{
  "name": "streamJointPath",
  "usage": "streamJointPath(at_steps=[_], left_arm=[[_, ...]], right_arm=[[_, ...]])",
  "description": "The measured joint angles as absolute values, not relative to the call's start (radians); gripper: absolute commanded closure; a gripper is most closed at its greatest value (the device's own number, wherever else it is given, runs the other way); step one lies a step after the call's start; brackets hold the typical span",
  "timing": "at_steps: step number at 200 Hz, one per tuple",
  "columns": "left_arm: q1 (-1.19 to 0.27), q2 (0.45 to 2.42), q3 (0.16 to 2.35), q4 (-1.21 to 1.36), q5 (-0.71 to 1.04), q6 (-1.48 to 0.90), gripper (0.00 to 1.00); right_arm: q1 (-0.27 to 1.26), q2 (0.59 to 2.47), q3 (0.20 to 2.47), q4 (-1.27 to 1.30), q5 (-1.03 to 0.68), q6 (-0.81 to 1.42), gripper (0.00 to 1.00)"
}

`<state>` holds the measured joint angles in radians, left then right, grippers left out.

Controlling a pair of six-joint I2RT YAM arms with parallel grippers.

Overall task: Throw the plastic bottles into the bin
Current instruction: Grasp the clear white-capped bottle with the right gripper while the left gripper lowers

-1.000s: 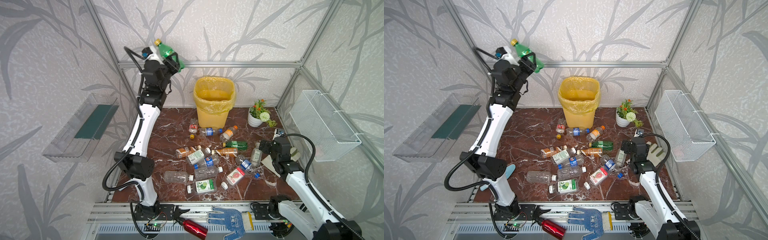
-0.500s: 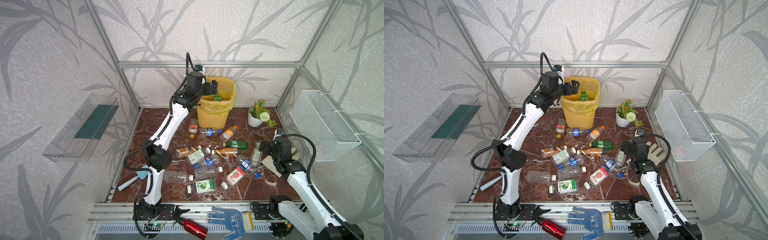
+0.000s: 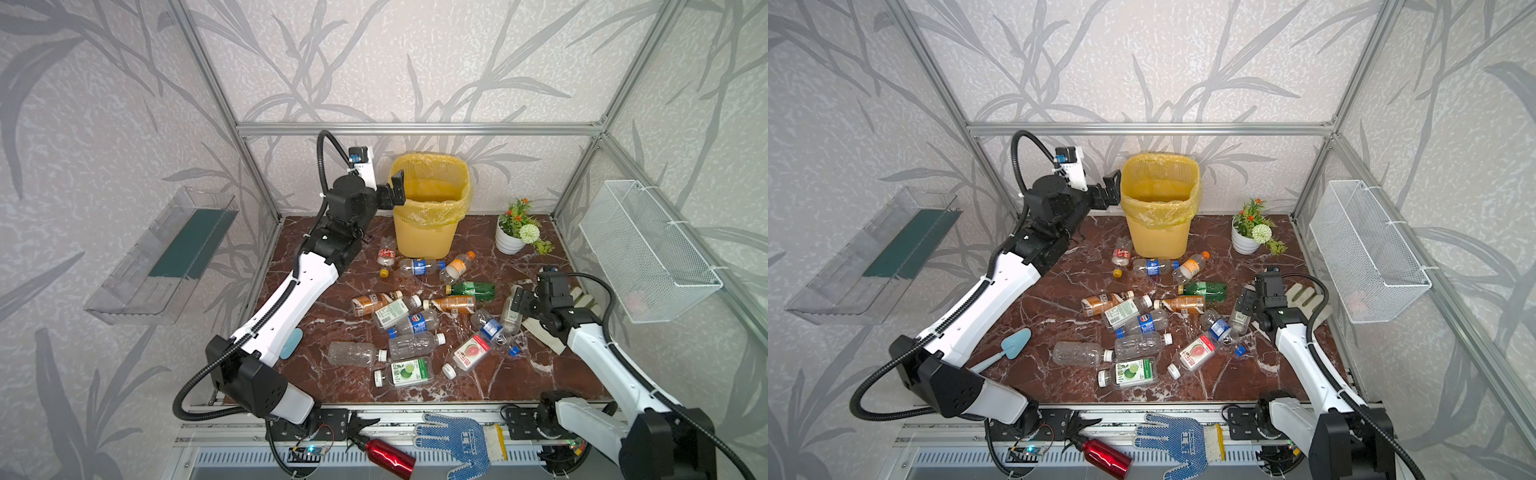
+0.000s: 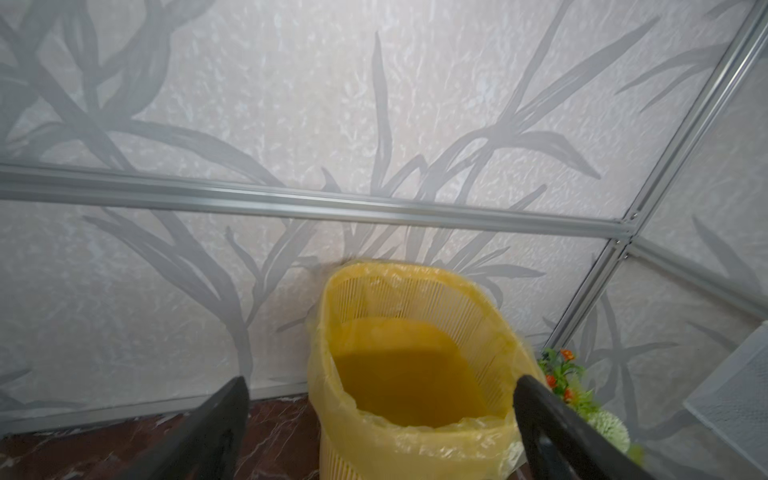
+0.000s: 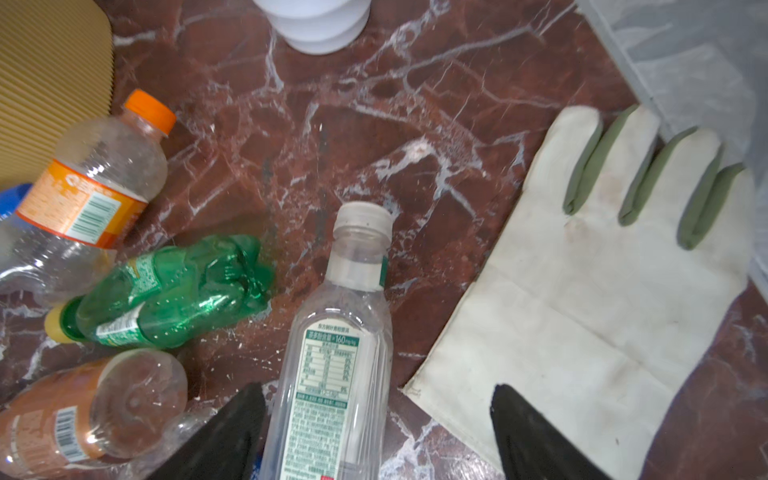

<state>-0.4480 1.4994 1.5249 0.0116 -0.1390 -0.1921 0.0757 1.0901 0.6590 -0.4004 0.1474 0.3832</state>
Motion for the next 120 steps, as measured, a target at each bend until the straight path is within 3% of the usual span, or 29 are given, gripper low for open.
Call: streamJointPath(at_steps=[49,87,120], left_arm=[[-0.324,1.440,1.277,-0.018,-0.141,-0.230,0.01],[-0.237,1.364,1.209,-0.035,-0.138,-0.266,0.01],[-0.229,1.361,1.190,-0.046,-0.138,-0.275,0.01]], right_arm=[[0.076,1.264,0.735,-0.458,0.073,0.416,0.15],[0.088,1.342,0.787,-0.482,0.051,0.419,0.15],[0.094,1.415,0.827,-0.515,0.051,0.413,0.24]])
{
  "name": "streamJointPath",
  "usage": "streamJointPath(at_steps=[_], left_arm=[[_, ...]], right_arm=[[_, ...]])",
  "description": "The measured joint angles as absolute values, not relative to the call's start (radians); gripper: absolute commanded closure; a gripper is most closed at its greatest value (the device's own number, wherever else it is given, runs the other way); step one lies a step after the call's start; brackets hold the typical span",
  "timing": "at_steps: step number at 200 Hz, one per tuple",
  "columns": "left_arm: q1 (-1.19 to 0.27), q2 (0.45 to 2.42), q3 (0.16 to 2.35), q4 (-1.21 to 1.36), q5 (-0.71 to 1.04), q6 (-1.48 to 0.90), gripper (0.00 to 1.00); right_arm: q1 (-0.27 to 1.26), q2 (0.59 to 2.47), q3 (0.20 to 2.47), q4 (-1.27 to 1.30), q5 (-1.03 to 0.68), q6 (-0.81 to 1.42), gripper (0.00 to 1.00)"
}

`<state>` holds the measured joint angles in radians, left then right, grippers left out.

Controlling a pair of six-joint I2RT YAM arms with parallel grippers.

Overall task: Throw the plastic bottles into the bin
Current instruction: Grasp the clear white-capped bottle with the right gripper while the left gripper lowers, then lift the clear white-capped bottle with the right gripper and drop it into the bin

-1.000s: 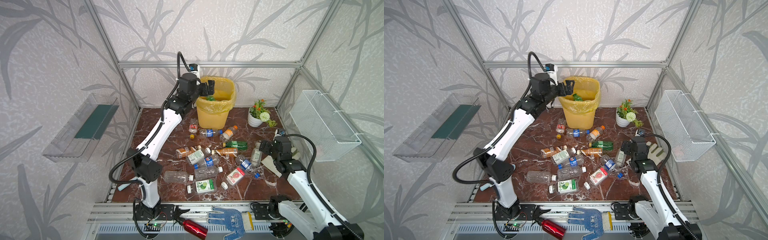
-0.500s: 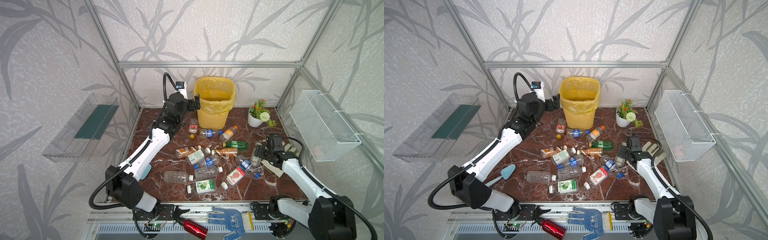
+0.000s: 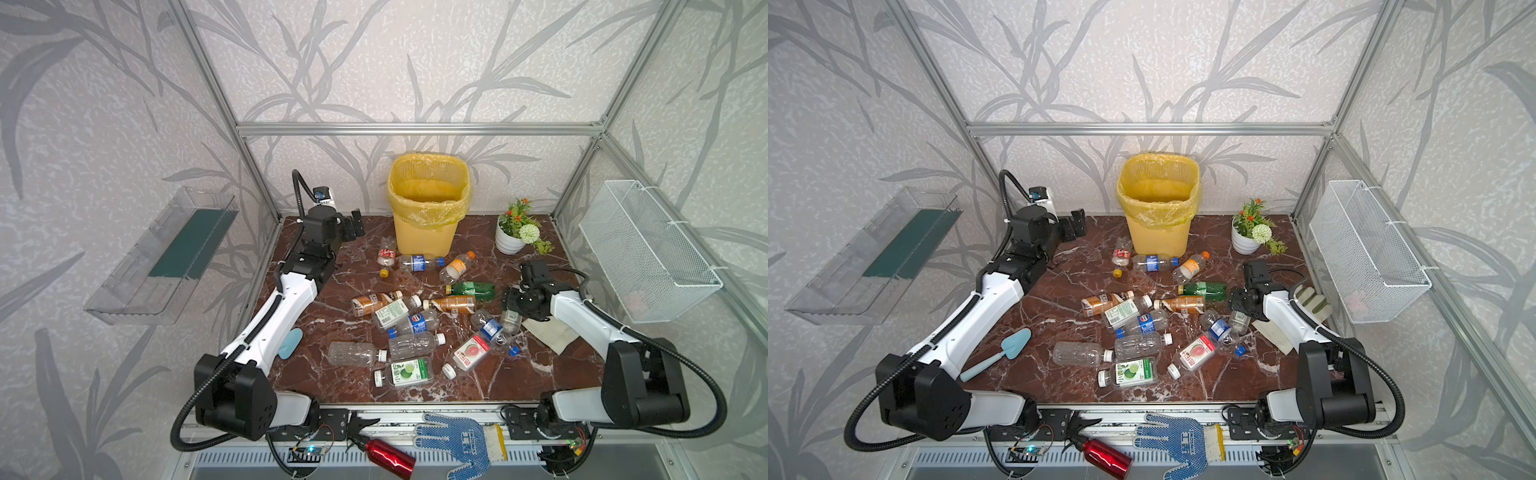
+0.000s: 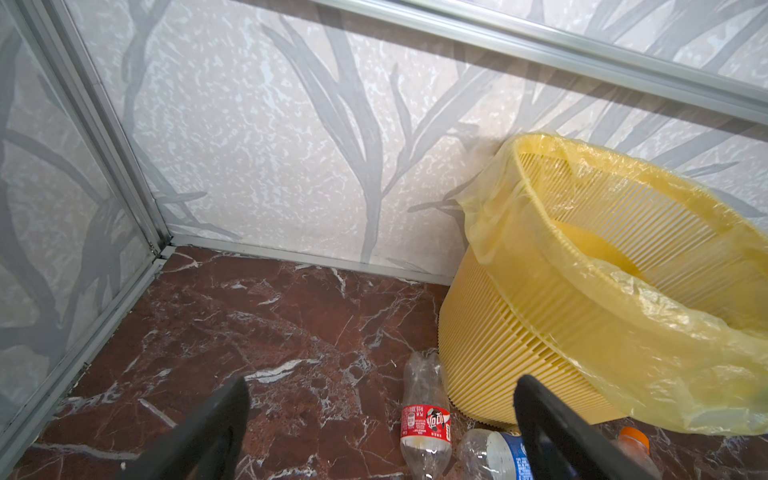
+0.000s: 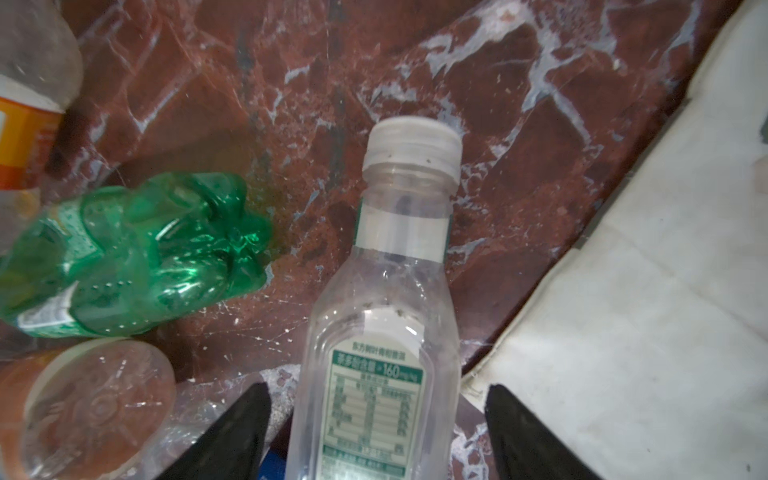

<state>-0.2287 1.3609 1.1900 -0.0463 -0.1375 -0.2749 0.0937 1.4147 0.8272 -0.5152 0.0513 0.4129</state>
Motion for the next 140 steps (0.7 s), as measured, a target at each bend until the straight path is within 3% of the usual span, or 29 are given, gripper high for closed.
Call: streamJointPath(at_steps=[80,140], left_arm=[[-0.201,1.405,1.142,-0.061,-0.133,-0.316,0.01],[-0.179,1.448,1.123,-0.068,-0.131,-0.336,0.01]], right_arm=[[0.094,1.504,0.891,-0.583,0.046,0.393,0.52],[0.094,1.447,1.147,-0.637,0.001,0.324,0.59]])
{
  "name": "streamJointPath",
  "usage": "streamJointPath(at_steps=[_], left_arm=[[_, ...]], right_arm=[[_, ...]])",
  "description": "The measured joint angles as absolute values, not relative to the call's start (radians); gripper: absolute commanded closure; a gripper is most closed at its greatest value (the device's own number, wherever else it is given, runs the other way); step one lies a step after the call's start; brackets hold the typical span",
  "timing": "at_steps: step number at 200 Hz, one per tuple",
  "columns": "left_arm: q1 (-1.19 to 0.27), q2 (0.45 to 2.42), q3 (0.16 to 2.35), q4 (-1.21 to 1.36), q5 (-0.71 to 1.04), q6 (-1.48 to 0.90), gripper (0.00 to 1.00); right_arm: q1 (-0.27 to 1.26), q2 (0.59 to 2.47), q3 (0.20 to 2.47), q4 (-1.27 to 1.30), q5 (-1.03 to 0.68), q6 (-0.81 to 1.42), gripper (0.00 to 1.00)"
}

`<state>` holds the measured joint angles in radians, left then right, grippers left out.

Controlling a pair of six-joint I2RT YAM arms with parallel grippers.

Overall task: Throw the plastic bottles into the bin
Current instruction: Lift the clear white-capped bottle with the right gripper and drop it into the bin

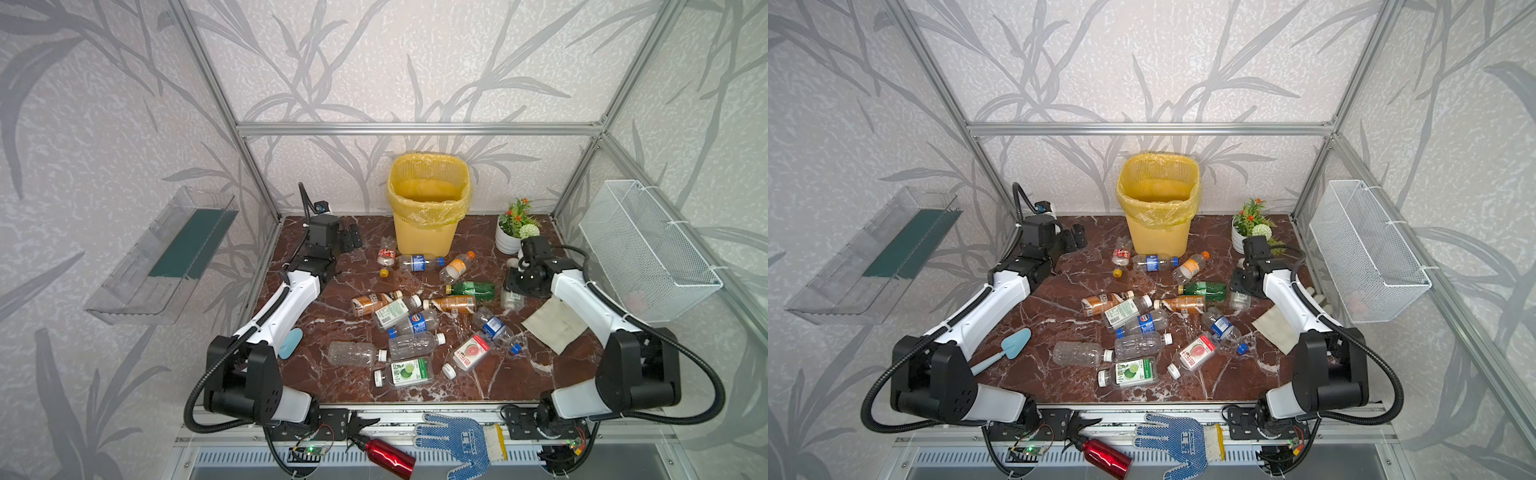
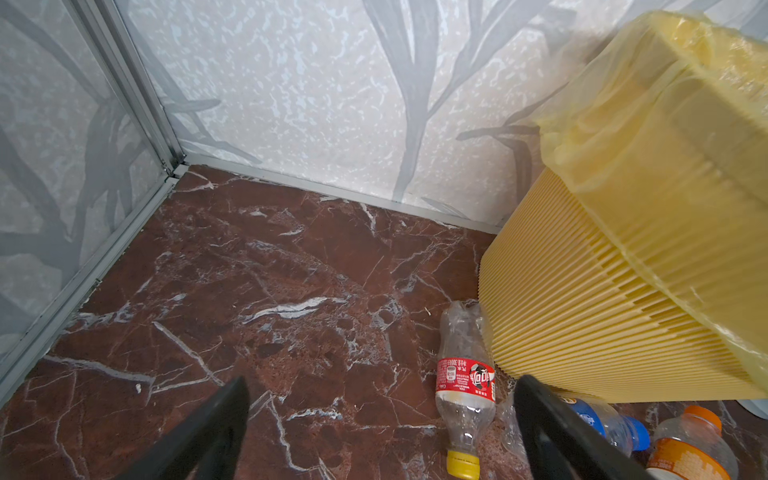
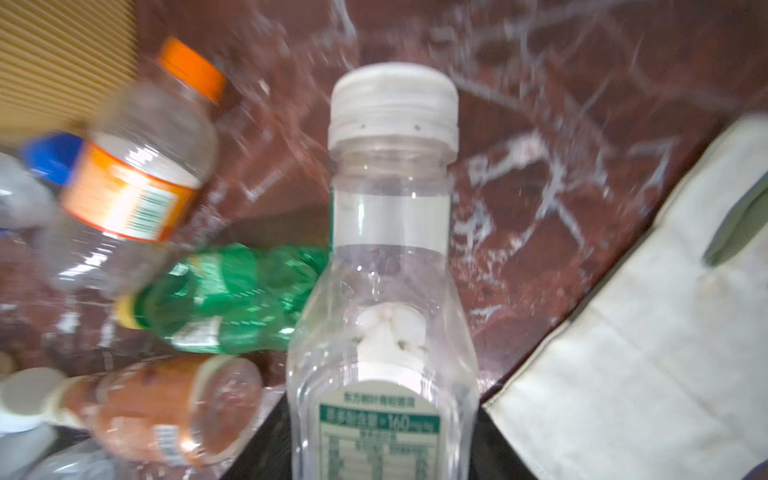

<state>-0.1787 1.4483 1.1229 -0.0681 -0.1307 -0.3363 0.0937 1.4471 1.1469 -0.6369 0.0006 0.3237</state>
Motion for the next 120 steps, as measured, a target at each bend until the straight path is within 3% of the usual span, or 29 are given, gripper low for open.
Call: streamJointPath(at_steps=[75,95,120], left_arm=[[-0.157,1.600,1.123,-0.097,-0.103,-0.362,0.01],[-0.157,1.639,1.125,-0.105,-0.078,-0.371,0.01],[-0.157,1.685,1.145,-0.122,-0.042,-0.390,0.03]], right_arm=[[0.095,1.115,1.541,-0.279,-0.032,0.277,0.60],[0.099,1.153,1.606,-0.162,-0.075,0.328,0.60],[0.163,1.373,1.746,-0.100,-0.151,0.375,0.52]])
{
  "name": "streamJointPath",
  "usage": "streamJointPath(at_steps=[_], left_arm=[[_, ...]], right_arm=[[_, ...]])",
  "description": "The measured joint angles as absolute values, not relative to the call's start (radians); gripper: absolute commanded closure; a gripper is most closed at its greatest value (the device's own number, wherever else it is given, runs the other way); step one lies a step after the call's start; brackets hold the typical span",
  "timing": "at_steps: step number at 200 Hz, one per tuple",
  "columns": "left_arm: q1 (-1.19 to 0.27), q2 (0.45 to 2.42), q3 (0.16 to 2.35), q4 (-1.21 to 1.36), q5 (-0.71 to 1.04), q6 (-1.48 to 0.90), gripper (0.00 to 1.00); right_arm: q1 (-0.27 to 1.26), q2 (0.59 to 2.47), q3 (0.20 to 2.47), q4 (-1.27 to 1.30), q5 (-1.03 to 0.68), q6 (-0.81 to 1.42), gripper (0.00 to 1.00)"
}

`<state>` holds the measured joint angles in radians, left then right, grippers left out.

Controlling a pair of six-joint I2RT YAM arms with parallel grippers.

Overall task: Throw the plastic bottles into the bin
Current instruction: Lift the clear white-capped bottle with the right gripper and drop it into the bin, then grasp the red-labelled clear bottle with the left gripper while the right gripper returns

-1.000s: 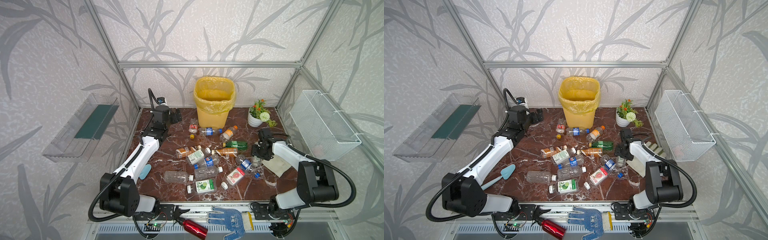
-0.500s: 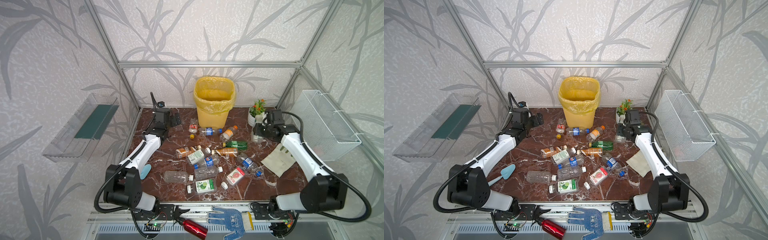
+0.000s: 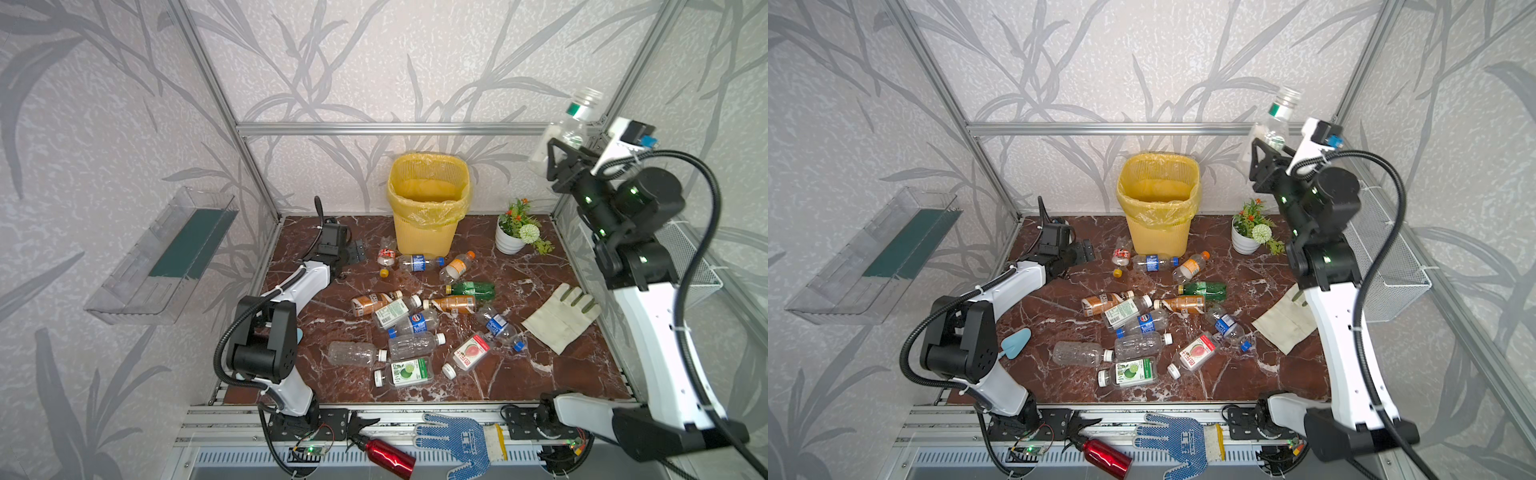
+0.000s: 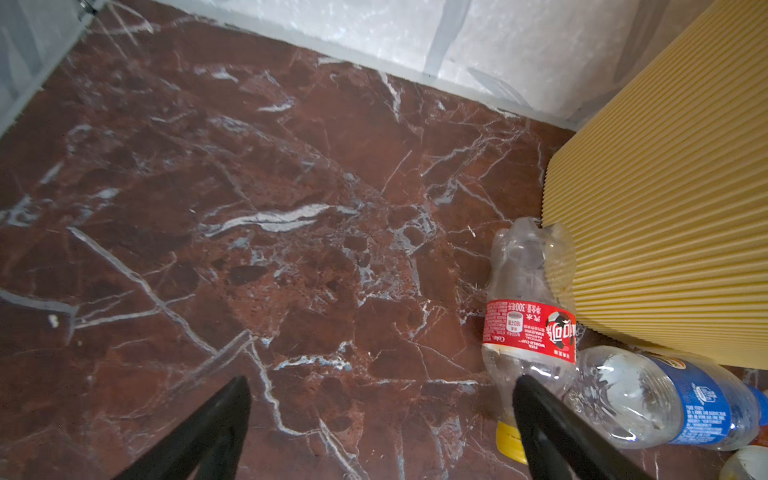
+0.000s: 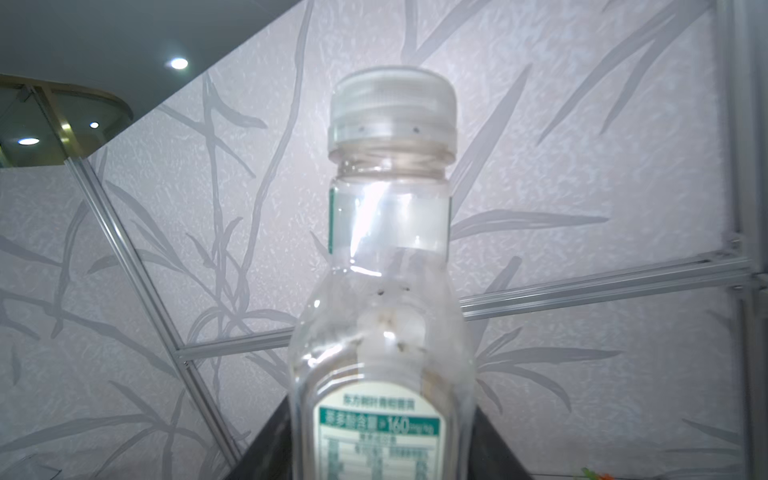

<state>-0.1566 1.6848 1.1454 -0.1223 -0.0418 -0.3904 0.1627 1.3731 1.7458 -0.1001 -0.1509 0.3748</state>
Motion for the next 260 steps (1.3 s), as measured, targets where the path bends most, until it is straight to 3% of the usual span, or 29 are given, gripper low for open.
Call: streamJointPath(at_steps=[36,50,67,153,260], left_arm=[[-0.157,1.712,1.164,-0.128,0.006,-0.421,0.03],[-0.157,1.713,1.166,-0.129,0.020,-0.426,0.03],[-0.157,1.713,1.173,-0.131,0.031,-0.429,0.03],[-0.202,1.738,1.233,-0.160,0.050,-0.403,0.04],[-0.294,2.074,1.571,-0.343,0.048,-0.366,0.11]], right_arm=[[0.307,1.871,2.103,-0.235,-0.244,0.334,0.23],[0.340,1.939,2.083,-0.272,-0.236,0.325,0.14],[0.363,1.943,2.050,-0.311,-0.223,0.320,0.11],[0.326,1.431,1.797,-0.138,-0.112,0.261,0.06],[0.048,1.147,0.904,-0.201,-0.096,0.397,0.06]])
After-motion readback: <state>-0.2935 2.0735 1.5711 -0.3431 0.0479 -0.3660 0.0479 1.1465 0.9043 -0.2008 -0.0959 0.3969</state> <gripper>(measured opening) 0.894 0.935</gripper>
